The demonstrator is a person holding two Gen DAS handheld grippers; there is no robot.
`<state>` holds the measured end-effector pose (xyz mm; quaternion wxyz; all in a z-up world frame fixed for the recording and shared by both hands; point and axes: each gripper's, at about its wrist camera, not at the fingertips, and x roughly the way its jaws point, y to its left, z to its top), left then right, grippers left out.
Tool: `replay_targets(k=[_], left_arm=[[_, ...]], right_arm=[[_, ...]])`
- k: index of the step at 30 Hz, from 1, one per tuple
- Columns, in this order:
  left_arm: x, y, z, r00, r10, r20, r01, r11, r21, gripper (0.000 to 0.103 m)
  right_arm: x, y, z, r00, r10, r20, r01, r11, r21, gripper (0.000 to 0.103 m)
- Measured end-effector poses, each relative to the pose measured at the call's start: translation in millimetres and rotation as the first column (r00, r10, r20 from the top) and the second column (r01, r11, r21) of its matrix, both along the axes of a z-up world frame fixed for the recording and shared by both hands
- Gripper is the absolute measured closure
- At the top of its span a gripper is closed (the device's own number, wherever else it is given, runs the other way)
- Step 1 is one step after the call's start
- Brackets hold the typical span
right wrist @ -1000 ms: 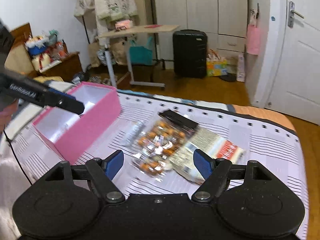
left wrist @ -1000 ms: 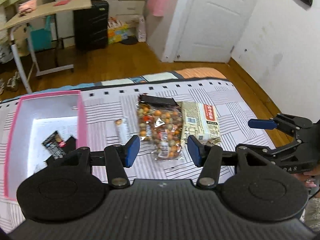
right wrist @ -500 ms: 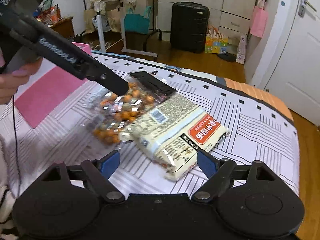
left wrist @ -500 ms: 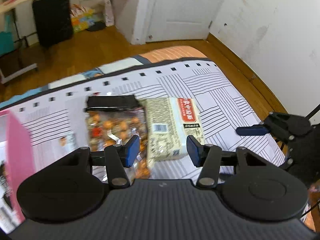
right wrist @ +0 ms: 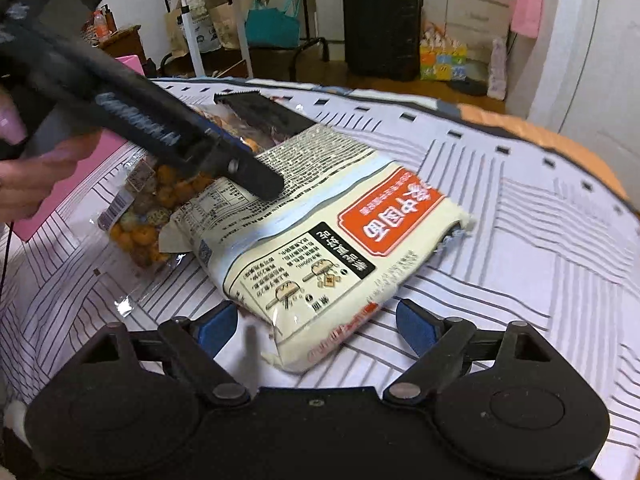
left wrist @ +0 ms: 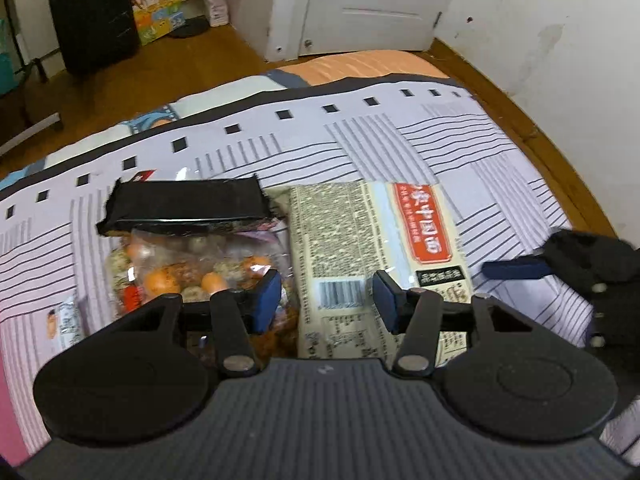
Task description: Organize snacks
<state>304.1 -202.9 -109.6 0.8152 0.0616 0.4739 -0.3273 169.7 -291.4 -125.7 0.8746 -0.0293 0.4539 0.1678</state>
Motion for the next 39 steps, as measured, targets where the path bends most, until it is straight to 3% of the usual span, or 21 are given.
replay_targets(k=[3,5,8,15,20,24,32,39], left_arm=[[0,-3,-8,0.995,-0.040,-0.087,0.036,0.998,-0.042,0.055],[0,-5,-14,0.994,-0.017,-0.108,0.013,0.999,-0.040,0.055],[-2,-10,-21,0.994,0.008,-0.107,-0.010,1.000,-0.018,0.050],[-3,-5,-26,0.992,0.032,-0.125,-0.041,0.997,-0.069,0.049],[-10,-4,-26,0.994,0.052,-0.096,-0.060,0.995,-0.084,0.049],[-14,-10,-31,0.997,0.041,-0.061,-0.046,0.996,-0.083,0.039],[-23,-10,-25,0.996,0.074,-0.055,-0.078,0.995,-0.065,0.039],[-47,0,-7,0.995,0.064,-0.078,-0.067,0.997,-0.039,0.039]], right_arm=[[13,11,-11,0.998,0.061,-0.030,-0.062,0.997,-0.045,0.004],[16,15,-16,0.998,0.064,-0.027,-0.065,0.996,-0.053,0.000],[12,22,-21,0.999,0.036,0.029,-0.034,0.996,-0.080,0.000],[3,27,-25,0.994,-0.048,0.099,0.056,0.995,-0.082,0.000],[-2,31,-28,0.987,-0.094,0.133,0.105,0.991,-0.078,0.000],[-8,28,-31,0.983,-0.097,0.155,0.108,0.992,-0.062,0.000],[-26,47,-18,0.982,-0.093,0.164,0.112,0.988,-0.108,0.002],[-61,61,4,0.974,-0.146,0.175,0.158,0.986,-0.056,0.003]])
